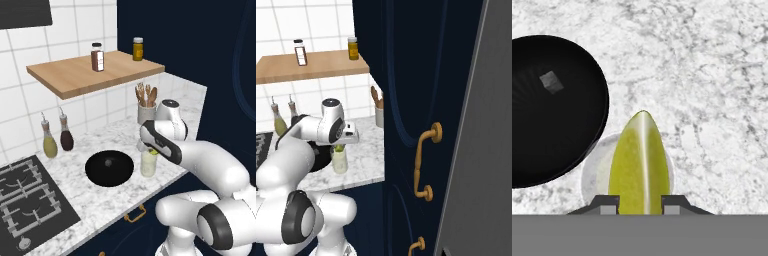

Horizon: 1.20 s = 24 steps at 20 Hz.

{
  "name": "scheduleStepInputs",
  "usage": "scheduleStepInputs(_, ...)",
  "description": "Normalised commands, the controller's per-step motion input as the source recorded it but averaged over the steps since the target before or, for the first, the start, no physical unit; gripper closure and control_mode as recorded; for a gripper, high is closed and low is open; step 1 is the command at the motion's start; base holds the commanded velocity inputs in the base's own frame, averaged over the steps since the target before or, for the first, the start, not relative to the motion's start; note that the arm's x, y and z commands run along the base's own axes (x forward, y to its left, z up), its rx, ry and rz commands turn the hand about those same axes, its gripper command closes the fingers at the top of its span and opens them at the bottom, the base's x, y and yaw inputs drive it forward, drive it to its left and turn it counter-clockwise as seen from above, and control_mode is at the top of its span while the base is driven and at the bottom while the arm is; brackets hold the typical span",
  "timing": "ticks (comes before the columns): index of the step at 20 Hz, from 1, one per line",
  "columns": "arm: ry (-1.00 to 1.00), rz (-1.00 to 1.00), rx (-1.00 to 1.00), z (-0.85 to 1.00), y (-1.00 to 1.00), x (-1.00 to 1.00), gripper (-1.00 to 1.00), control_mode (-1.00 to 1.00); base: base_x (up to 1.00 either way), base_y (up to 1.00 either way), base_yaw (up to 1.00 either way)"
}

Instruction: Grab a lemon wedge from the fridge and one ice cube from the ice bowl, and put them in the glass of lemonade.

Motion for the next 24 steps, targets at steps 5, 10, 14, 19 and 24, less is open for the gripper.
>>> scheduleStepInputs(5, 0.0, 0.0, 0.0, 0.0, 0.04, 0.12, 1.0, -1.0, 0.0, 0.0, 0.0)
scheduleStepInputs(10, 0.0, 0.0, 0.0, 0.0, 0.04, 0.05, 1.0, -1.0, 0.0, 0.0, 0.0)
scheduleStepInputs(14, 0.0, 0.0, 0.0, 0.0, 0.0, 0.0, 1.0, -1.0, 0.0, 0.0, 0.0)
scheduleStepInputs(19, 0.0, 0.0, 0.0, 0.0, 0.0, 0.0, -1.0, -1.0, 0.0, 0.0, 0.0)
scheduleStepInputs(24, 0.0, 0.0, 0.0, 0.0, 0.0, 0.0, -1.0, -1.0, 0.0, 0.0, 0.0)
